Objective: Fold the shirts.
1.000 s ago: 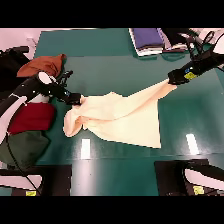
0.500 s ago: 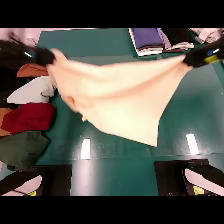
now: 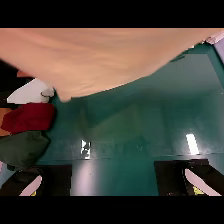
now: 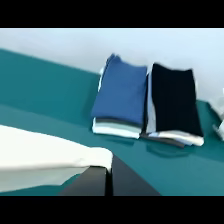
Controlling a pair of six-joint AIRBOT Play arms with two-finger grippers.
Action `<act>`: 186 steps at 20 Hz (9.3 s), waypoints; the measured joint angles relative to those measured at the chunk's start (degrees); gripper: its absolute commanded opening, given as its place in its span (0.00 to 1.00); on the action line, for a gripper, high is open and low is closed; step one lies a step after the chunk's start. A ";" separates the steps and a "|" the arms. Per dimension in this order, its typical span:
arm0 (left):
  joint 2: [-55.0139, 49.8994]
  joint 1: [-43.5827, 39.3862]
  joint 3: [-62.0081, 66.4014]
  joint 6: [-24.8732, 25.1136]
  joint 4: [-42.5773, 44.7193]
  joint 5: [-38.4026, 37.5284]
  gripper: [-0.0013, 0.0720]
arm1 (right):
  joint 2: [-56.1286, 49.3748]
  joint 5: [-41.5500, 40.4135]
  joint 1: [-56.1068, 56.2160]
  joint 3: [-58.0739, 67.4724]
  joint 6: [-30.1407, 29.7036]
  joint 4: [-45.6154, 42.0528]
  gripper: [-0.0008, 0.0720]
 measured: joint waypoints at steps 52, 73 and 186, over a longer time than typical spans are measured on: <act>-17.57 3.17 -73.22 -2.21 -17.40 3.80 0.06 | -10.40 2.95 -11.15 -47.30 -4.55 23.26 0.54; -17.51 3.15 -61.61 0.07 -15.80 0.17 0.06 | -10.93 -3.82 -28.83 -85.35 -8.20 20.79 0.03; 9.29 3.08 -81.20 -6.67 -13.90 -17.22 0.06 | -0.44 0.33 -23.89 -87.91 -8.55 13.51 0.03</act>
